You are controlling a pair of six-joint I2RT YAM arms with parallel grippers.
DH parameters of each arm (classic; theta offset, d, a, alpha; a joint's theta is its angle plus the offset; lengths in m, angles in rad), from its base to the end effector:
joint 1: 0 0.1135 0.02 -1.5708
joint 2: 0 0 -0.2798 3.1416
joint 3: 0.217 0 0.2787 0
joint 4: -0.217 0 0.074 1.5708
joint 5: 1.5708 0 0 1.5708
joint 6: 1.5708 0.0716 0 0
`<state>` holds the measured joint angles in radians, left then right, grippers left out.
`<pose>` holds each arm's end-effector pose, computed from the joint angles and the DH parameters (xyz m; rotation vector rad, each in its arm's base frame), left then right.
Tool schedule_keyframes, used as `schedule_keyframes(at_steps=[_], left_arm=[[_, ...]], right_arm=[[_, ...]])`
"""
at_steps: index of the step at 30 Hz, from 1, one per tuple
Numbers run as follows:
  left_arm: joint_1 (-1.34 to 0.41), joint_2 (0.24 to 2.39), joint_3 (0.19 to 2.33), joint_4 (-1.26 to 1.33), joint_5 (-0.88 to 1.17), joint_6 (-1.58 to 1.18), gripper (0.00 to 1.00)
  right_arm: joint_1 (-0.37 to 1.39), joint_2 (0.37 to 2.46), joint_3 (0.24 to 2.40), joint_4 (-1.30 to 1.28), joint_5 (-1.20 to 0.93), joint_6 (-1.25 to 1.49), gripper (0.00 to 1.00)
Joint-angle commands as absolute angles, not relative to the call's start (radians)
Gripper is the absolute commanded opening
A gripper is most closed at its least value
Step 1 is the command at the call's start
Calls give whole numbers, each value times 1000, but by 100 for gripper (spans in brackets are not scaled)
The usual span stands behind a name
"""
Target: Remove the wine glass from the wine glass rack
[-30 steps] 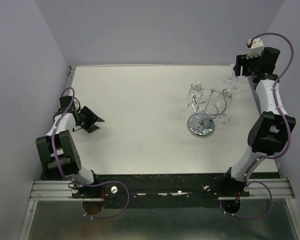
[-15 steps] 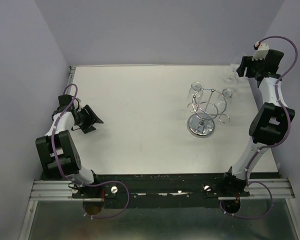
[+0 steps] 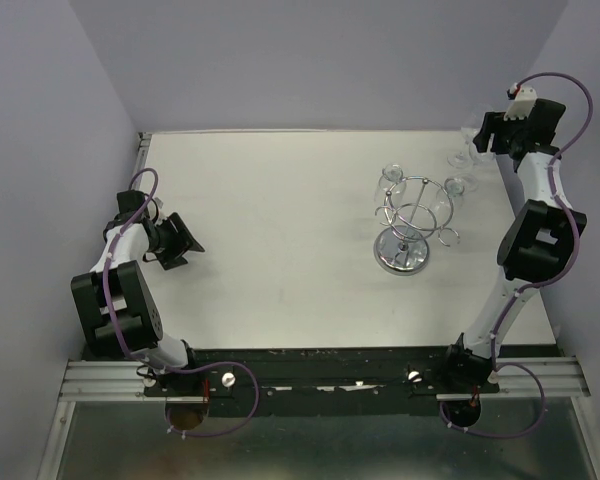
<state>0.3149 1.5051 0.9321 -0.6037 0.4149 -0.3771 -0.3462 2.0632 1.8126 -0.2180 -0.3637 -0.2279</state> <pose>0.3098 0.0706 0.1667 -0.8101 2.5823 -0.5857 0.5322 -0.1649 0.2871 -0.1071 2.0037 0.0047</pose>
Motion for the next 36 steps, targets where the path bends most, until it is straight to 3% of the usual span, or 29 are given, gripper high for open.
schedule_keyframes(at_steps=[1, 7, 11, 15, 18, 27, 36], left_arm=[[324, 1476, 943, -618, 385, -350, 68], [324, 1474, 940, -618, 382, -350, 68], [324, 1474, 939, -615, 383, -353, 69], [324, 1477, 939, -611, 402, -367, 69], [324, 1479, 937, -600, 423, -383, 69], [324, 1479, 934, -562, 410, -391, 69], [295, 1470, 1014, -503, 523, -402, 71]], right_arm=[[-351, 2080, 1852, -173, -368, -224, 45], [-357, 2089, 1844, -175, -368, -216, 49], [-359, 2085, 1839, -173, -350, -192, 64], [-362, 2063, 1839, -175, -299, -143, 86], [-367, 2040, 1839, -176, -298, -121, 94], [-368, 1950, 1792, -176, -268, -141, 100], [-368, 1737, 1617, -176, -149, -121, 100]])
